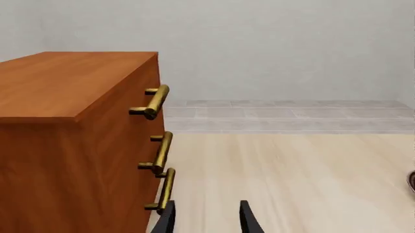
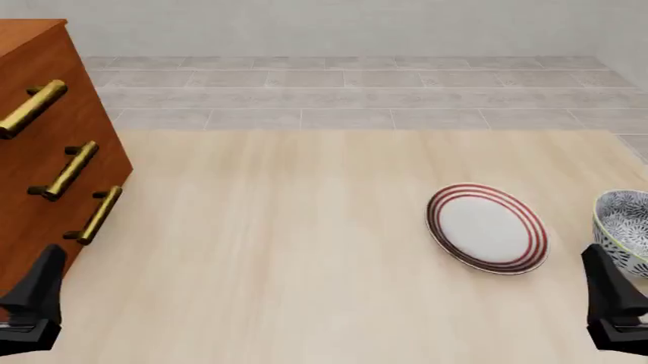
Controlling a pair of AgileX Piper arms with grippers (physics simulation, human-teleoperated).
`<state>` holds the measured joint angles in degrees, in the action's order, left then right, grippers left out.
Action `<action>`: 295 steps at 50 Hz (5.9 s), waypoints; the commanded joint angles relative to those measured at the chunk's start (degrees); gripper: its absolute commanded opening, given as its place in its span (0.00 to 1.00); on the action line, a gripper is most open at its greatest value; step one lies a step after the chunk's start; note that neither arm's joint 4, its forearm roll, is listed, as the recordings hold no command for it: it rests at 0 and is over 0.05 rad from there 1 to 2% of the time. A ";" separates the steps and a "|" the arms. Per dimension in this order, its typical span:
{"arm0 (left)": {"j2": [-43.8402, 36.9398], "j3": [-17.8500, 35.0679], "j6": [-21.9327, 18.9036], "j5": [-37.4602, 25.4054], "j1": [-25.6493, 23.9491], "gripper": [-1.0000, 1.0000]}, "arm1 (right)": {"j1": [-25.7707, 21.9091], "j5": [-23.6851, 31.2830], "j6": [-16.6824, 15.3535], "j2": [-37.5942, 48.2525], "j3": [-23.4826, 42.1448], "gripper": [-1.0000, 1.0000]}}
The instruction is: Put the bowl on top of the cabinet.
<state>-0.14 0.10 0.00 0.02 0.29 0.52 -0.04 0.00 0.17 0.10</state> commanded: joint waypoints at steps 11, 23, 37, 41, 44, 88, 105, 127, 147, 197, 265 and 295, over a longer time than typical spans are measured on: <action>-0.14 0.24 0.05 -0.14 -0.28 1.00 | -0.52 0.14 0.02 0.10 0.23 1.00; -0.29 0.16 0.09 0.04 -0.27 1.00 | -0.87 0.55 -0.14 0.01 0.56 1.00; -0.15 0.09 0.07 -0.02 -0.27 1.00 | 5.59 6.85 6.45 13.56 14.89 1.00; -0.10 0.08 0.06 -0.06 -0.27 1.00 | 6.71 8.03 6.04 17.92 18.19 1.00; -0.07 0.09 0.06 -0.09 -0.27 1.00 | 7.80 9.38 4.34 21.23 21.24 1.00; -0.18 0.26 0.02 -0.15 -0.29 1.00 | 30.03 24.95 2.30 54.36 44.79 1.00; -0.18 0.26 0.02 -0.15 -0.27 1.00 | 37.12 20.19 2.41 62.45 44.79 1.00; -0.18 0.26 0.01 -0.15 -0.29 1.00 | 41.33 10.99 2.23 71.61 42.36 1.00; -0.18 0.26 0.02 -0.15 -0.29 1.00 | 43.43 3.84 -0.24 78.50 39.98 1.00; -0.19 0.26 0.02 -0.15 -0.29 1.00 | 43.11 -5.90 -5.14 89.84 38.84 1.00; -0.18 0.26 0.03 -0.15 -0.28 1.00 | 45.43 -9.36 -13.09 99.79 42.11 1.00; -0.19 0.26 0.02 -0.15 -0.29 1.00 | 43.74 -5.54 -11.35 94.02 41.69 0.00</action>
<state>-0.32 0.36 0.02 -0.12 0.01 44.32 -7.29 -11.79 96.59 42.05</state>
